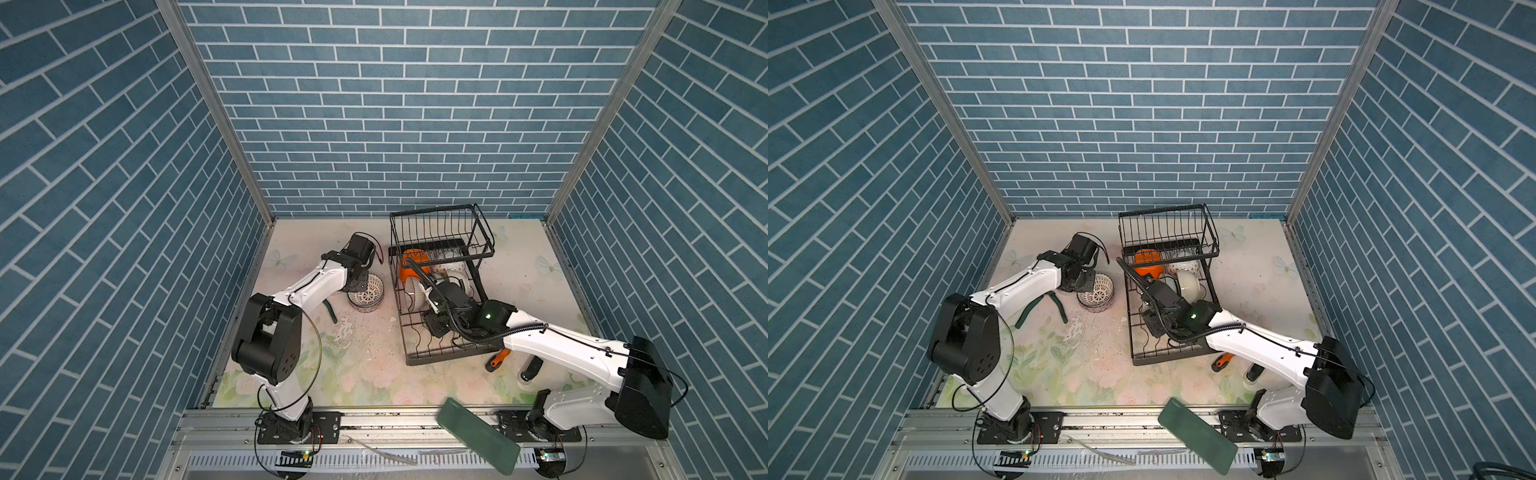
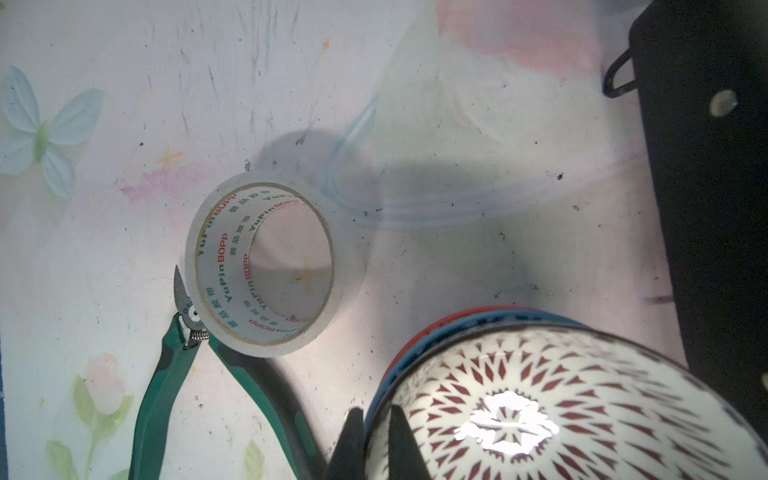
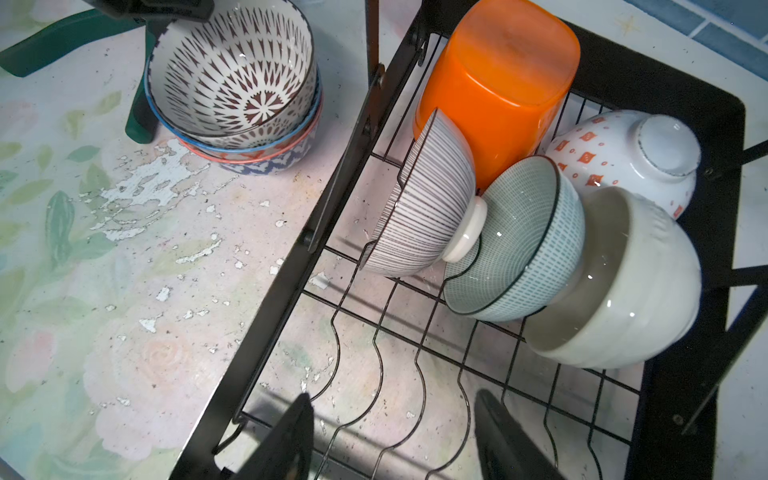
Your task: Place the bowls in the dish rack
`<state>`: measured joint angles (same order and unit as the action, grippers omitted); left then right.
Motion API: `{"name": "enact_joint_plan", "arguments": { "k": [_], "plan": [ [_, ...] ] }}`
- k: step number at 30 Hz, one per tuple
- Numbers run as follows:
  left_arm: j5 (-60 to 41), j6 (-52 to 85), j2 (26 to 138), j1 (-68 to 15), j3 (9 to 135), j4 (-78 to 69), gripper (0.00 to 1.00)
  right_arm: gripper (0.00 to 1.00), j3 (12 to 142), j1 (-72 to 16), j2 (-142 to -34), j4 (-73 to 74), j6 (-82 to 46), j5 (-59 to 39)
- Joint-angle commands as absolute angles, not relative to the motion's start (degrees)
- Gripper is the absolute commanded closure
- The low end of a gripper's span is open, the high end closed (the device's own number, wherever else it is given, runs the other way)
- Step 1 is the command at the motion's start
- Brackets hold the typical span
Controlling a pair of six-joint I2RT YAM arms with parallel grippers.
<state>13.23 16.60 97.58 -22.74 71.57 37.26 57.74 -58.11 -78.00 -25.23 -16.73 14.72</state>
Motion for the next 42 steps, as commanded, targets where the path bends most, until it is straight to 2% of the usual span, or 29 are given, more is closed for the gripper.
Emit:
{"name": "enact_joint_plan", "arguments": {
  "k": [1, 9, 11, 14, 23, 30, 38, 42],
  "plan": [
    [12.62, 15.57, 94.89, -22.41, 69.88, 36.3, 0.87, 0.37, 56.51, -57.94, -78.83, -24.97, -19.09, 14.48],
    [9.58, 14.88, 93.07, -22.45, 68.81, 35.88, 0.88, 0.38, 57.13, -57.91, -79.71, -25.17, -18.81, 14.29],
    [9.93, 14.98, 92.97, -22.49, 68.87, 35.88, 0.73, 0.38, 57.15, -57.92, -79.72, -25.1, -18.72, 14.32],
    [10.76, 15.66, 92.94, -22.38, 69.21, 36.94, 0.56, 0.38, 57.22, -57.88, -79.94, -25.27, -18.68, 14.37],
    [10.05, 19.89, 93.66, -21.52, 68.39, 39.77, 0.4, 0.38, 57.21, -57.9, -80.16, -25.38, -18.63, 14.19],
    [8.06, 20.61, 96.3, -21.13, 67.66, 38.38, 0.42, 0.38, 56.54, -57.92, -79.28, -25.22, -18.81, 14.45],
    [9.5, 20.26, 96.6, -21.11, 67.67, 39.44, 0.66, 0.38, 55.85, -57.9, -78.79, -24.72, -19.18, 14.77],
    [10.72, 20.0, 95.32, -21.16, 67.5, 40.42, 0.72, 0.38, 55.85, -57.88, -78.83, -24.46, -19.18, 14.59]
  ]
}}
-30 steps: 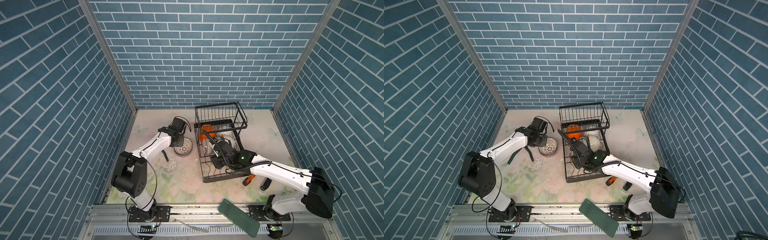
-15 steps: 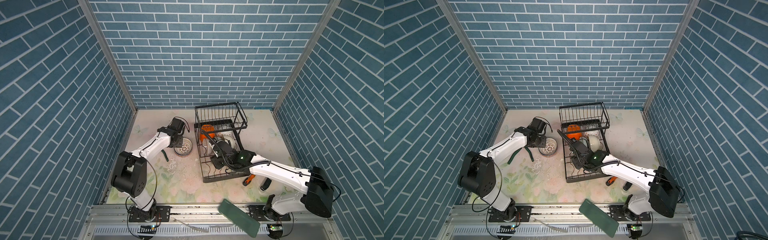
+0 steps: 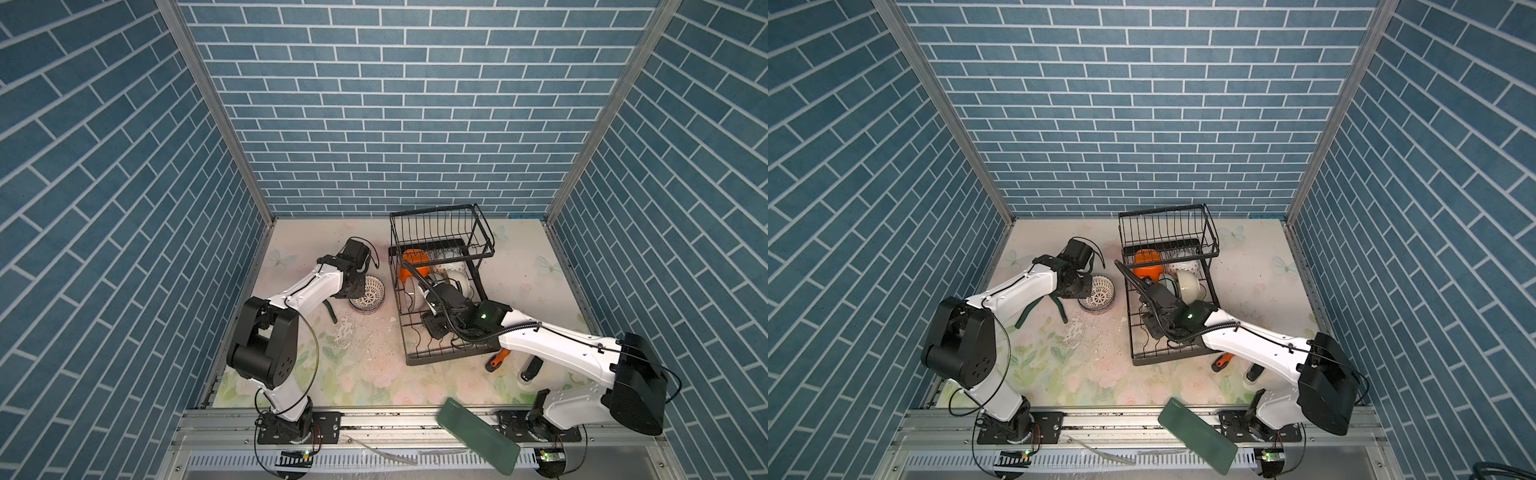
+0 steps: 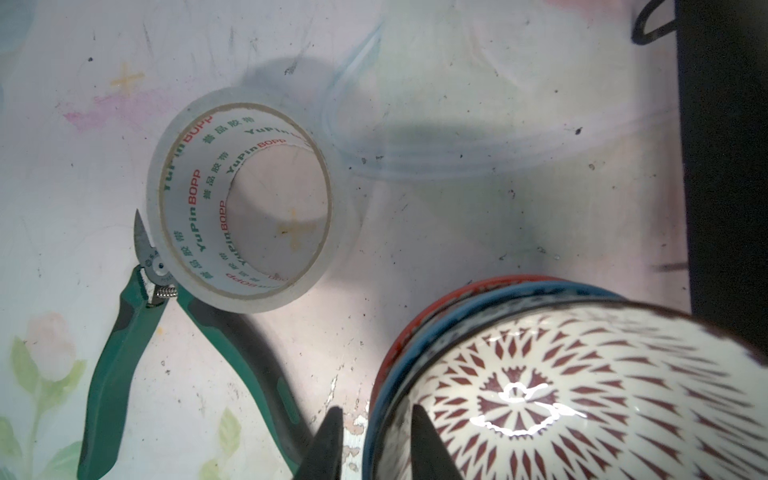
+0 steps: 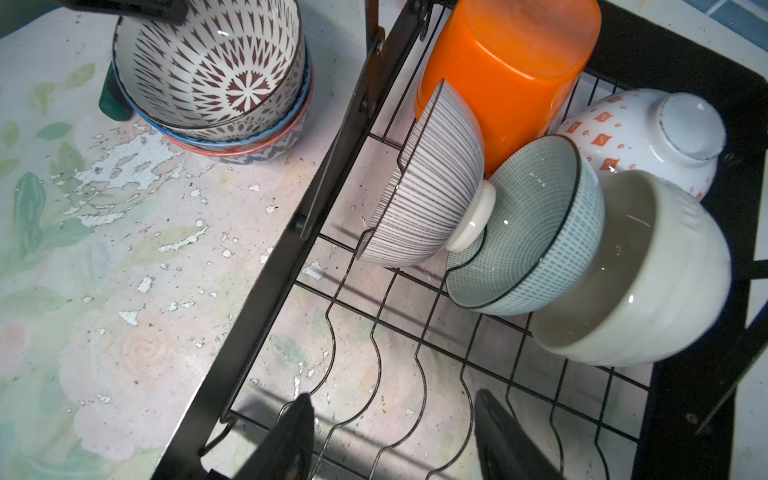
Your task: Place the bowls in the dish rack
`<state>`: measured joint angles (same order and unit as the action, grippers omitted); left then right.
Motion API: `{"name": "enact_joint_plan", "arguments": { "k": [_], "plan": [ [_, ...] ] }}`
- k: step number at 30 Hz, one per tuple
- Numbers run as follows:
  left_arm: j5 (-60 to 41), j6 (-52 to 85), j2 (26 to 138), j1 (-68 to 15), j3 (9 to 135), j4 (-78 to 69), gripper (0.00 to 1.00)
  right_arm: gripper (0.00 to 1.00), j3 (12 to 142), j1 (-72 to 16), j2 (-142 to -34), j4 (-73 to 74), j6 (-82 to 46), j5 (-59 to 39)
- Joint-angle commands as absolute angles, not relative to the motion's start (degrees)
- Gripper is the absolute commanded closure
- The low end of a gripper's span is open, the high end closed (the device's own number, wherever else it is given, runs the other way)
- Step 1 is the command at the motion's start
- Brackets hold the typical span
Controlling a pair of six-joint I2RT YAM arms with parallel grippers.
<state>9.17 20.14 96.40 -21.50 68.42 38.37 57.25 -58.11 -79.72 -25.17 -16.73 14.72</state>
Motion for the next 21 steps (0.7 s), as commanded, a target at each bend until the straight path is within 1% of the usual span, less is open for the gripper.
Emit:
{"name": "enact_joint_plan", "arguments": {
  "k": [1, 5, 12, 16, 21],
  "plan": [
    [10.84, 19.95, 95.01, -21.13, 67.35, 40.5, 0.73, 0.38, 55.88, -57.96, -78.84, -24.42, -19.16, 14.59],
    [11.07, 19.46, 93.57, -21.11, 67.12, 40.79, 0.8, 0.38, 55.87, -57.92, -78.84, -24.27, -19.18, 14.48],
    [11.0, 18.94, 91.1, -21.16, 67.15, 41.4, 0.84, 0.38, 55.8, -57.92, -78.84, -24.24, -19.36, 14.41],
    [10.38, 18.72, 90.36, -21.11, 67.04, 41.18, 0.84, 0.38, 55.73, -57.92, -78.84, -24.09, -19.47, 14.37],
    [8.04, 17.51, 90.26, -21.15, 67.59, 40.05, 0.8, 0.38, 55.28, -57.94, -78.49, -23.93, -19.75, 14.37]
  ]
}}
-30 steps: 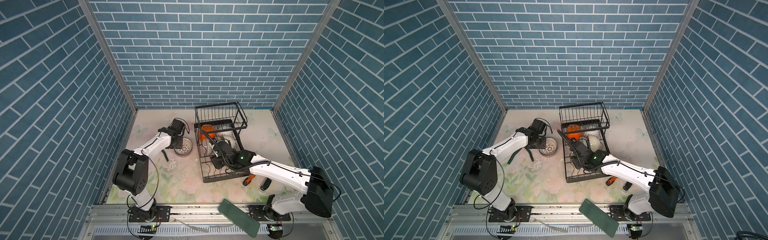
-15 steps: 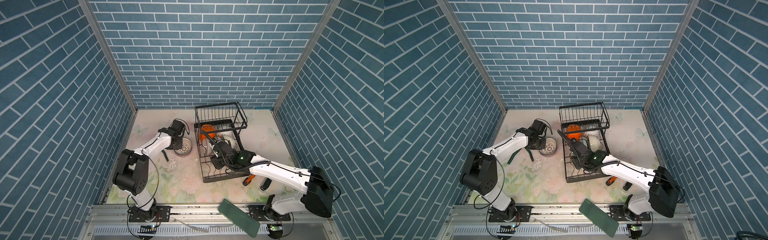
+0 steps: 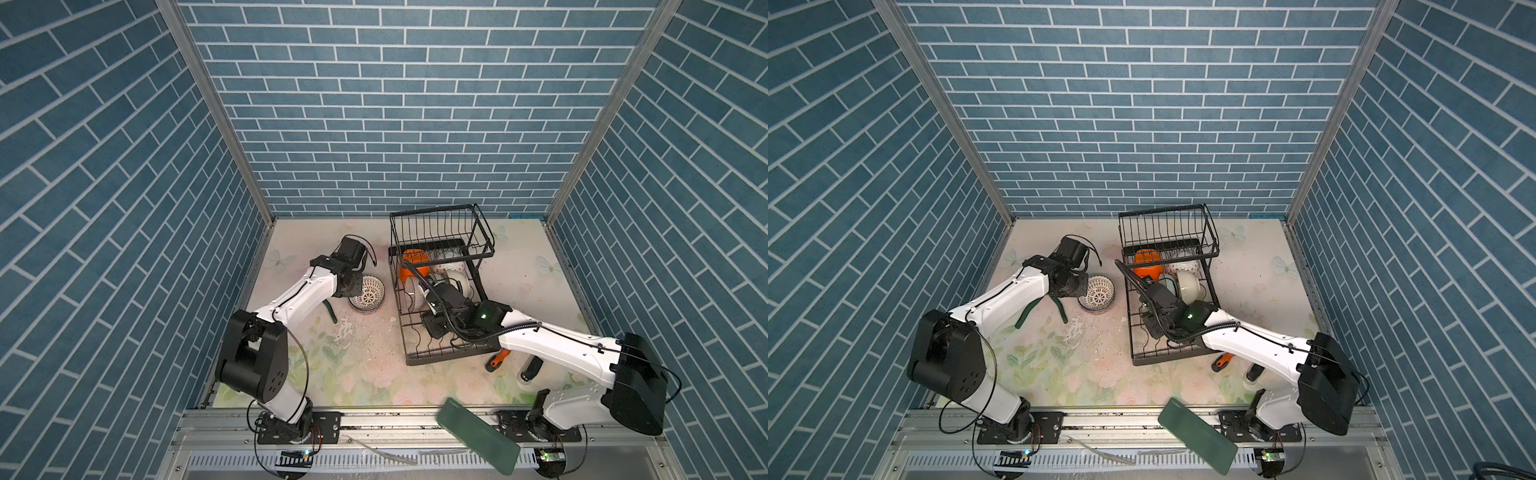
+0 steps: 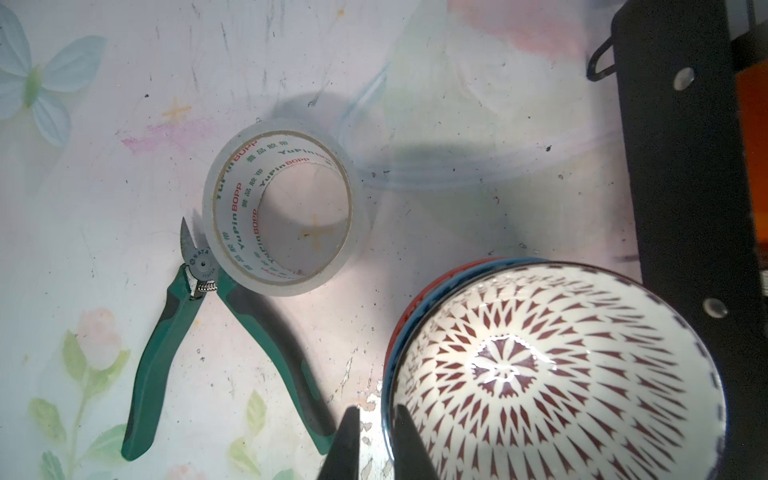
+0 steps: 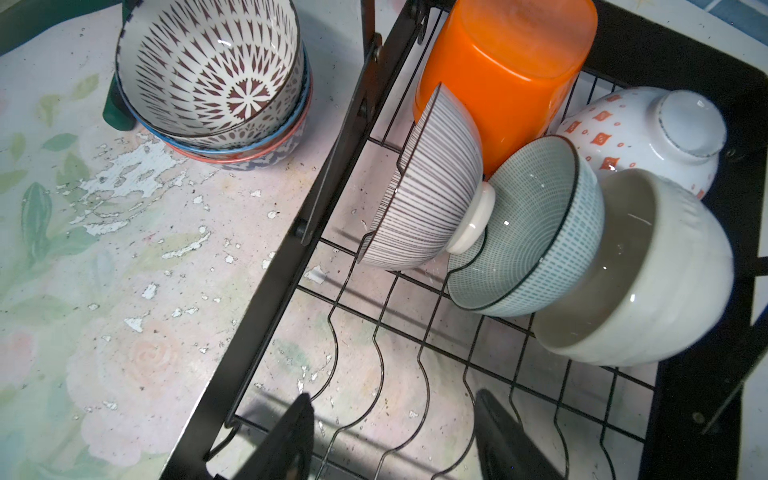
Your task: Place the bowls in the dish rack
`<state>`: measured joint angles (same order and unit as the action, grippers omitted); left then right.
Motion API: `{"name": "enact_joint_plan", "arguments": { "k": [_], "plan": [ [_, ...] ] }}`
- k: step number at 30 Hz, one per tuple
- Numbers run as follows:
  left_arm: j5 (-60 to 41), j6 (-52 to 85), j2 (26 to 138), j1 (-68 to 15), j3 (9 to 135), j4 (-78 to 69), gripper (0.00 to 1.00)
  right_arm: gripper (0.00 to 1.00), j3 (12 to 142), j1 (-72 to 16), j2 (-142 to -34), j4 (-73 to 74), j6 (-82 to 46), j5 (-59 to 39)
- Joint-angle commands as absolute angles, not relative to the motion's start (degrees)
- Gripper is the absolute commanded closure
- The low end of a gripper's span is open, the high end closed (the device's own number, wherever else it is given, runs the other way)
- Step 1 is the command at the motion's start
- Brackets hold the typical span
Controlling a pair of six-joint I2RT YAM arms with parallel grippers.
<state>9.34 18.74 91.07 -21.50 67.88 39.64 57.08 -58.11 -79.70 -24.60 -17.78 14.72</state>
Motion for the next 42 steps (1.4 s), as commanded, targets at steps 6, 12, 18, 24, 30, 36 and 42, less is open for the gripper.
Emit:
{"name": "enact_joint_plan", "arguments": {
  "k": [6, 12, 18, 24, 30, 36, 42],
  "plan": [
    [5.84, 18.86, 88.98, -21.12, 66.55, 39.13, 0.79, 0.37, 55.93, -58.85, -77.87, -24.16, -20.52, 14.63],
    [4.54, 21.93, 82.41, -21.13, 60.6, 36.94, 0.68, 0.37, 61.22, -63.69, -80.13, -26.84, -19.96, 17.0],
    [3.33, 24.92, 72.03, -21.09, 53.66, 35.24, 0.57, 0.38, 68.44, -67.74, -85.82, -29.74, -19.09, 18.99],
    [2.79, 26.86, 61.2, -20.41, 48.65, 35.48, 0.39, 0.4, 77.06, -68.29, -92.93, -32.99, -19.1, 19.86],
    [2.55, 28.44, 52.43, -19.64, 45.61, 36.43, 0.24, 0.4, 85.33, -68.3, -99.66, -35.69, -17.7, 19.07],
    [2.8, 29.09, 45.55, -19.34, 43.36, 36.79, 0.05, 0.41, 93.09, -68.12, -105.77, -38.77, -16.81, 18.05],
    [4.66, 29.62, 39.37, -19.16, 41.37, 37.17, 0.0, 0.46, 100.81, -66.85, -111.37, -42.89, -17.6, 17.31]
  ]
}}
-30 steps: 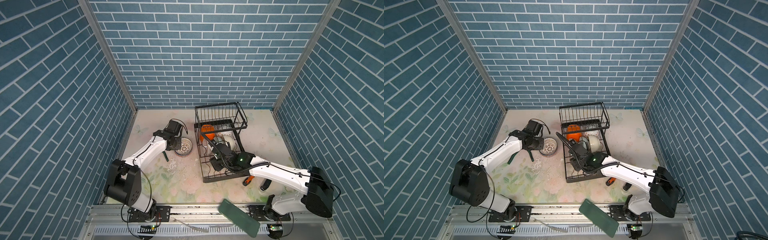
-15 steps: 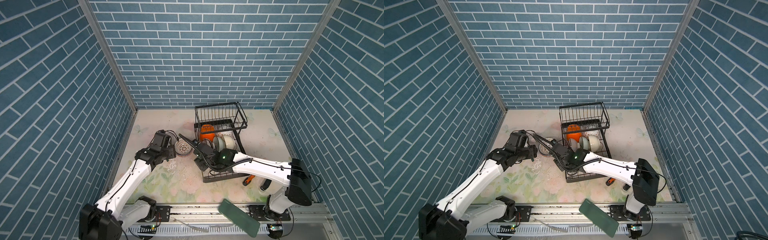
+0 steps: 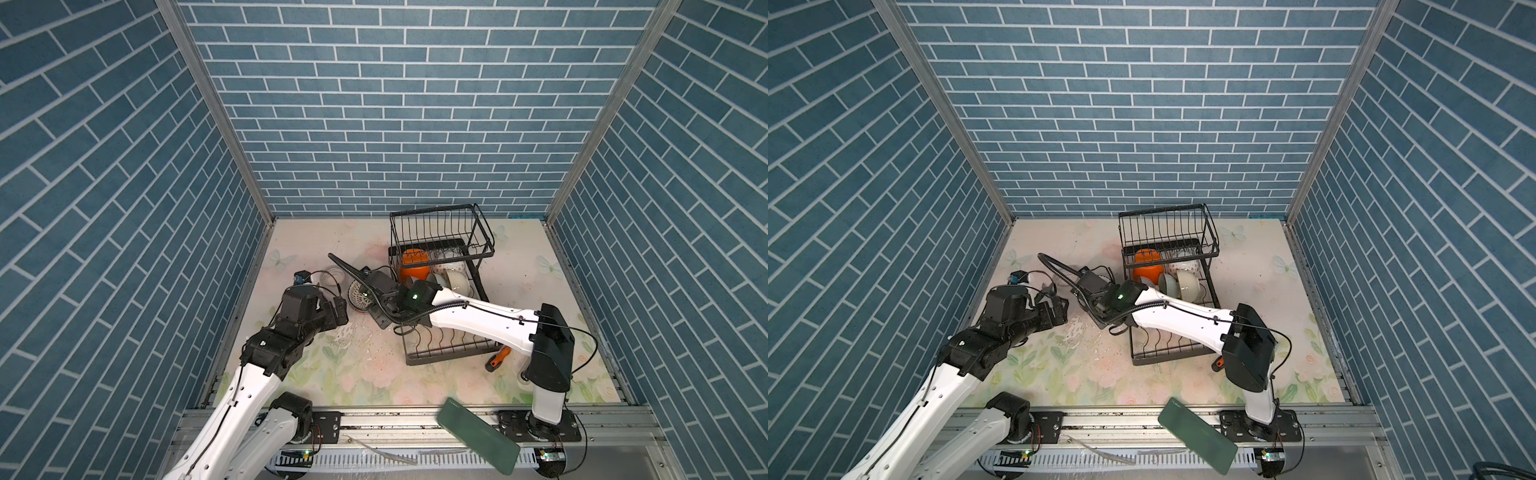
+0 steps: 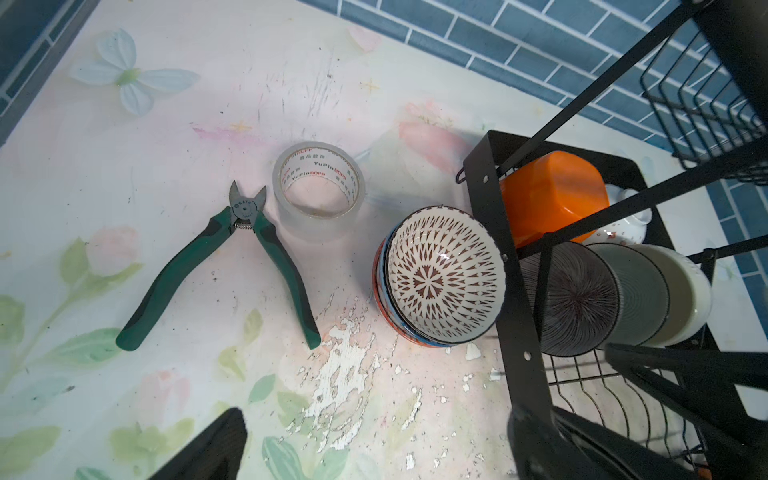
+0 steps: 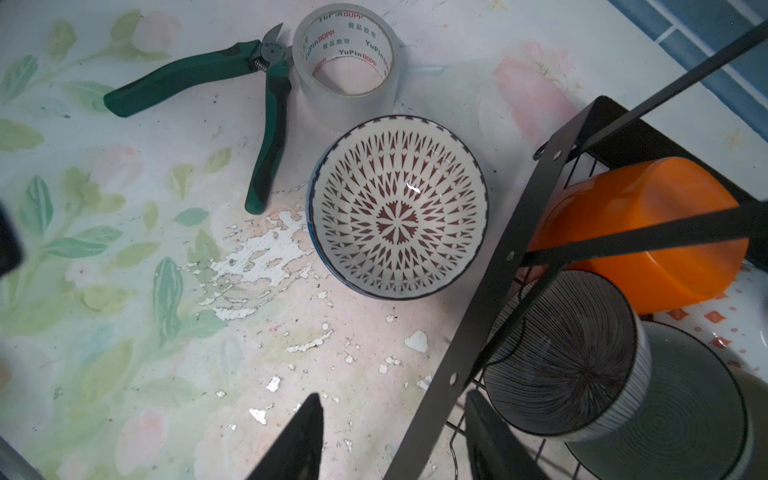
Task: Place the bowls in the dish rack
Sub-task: 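Move the right gripper over the red-patterned bowl stack, then lower the right gripper onto the rim of the top red-patterned bowl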
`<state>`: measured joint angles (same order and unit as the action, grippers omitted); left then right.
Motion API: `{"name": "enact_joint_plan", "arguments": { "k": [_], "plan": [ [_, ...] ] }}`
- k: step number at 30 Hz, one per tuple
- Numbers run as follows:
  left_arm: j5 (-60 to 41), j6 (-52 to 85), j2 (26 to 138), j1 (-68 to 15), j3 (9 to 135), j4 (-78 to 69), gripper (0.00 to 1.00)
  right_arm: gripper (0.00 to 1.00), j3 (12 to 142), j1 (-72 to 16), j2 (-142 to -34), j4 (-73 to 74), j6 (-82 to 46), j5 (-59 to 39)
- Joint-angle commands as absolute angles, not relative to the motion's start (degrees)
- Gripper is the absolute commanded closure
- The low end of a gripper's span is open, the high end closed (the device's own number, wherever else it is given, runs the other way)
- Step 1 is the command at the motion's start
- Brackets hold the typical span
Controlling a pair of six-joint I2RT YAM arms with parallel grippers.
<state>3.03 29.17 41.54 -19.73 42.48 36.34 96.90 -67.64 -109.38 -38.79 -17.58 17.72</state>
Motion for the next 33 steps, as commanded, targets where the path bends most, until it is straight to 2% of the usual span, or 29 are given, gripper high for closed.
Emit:
{"name": "enact_joint_plan", "arguments": {
  "k": [1, 12, 21, 33],
  "plan": [
    [5.41, 29.7, 38.25, -19.14, 40.98, 37.25, 0.0, 0.46, 101.96, -66.4, -112.36, -43.59, -18.0, 16.86],
    [9.67, 29.97, 30.17, -19.06, 38.41, 38.05, 0.0, 0.53, 110.68, -62.5, -120.33, -47.46, -19.09, 18.53],
    [9.49, 29.88, 30.65, -18.98, 37.97, 37.77, 0.0, 0.55, 112.4, -61.8, -123.5, -45.08, -19.6, 21.38],
    [9.54, 29.71, 31.12, -18.98, 37.38, 37.35, 0.0, 0.63, 112.14, -60.33, -125.15, -41.37, -22.12, 21.11]
  ]
}}
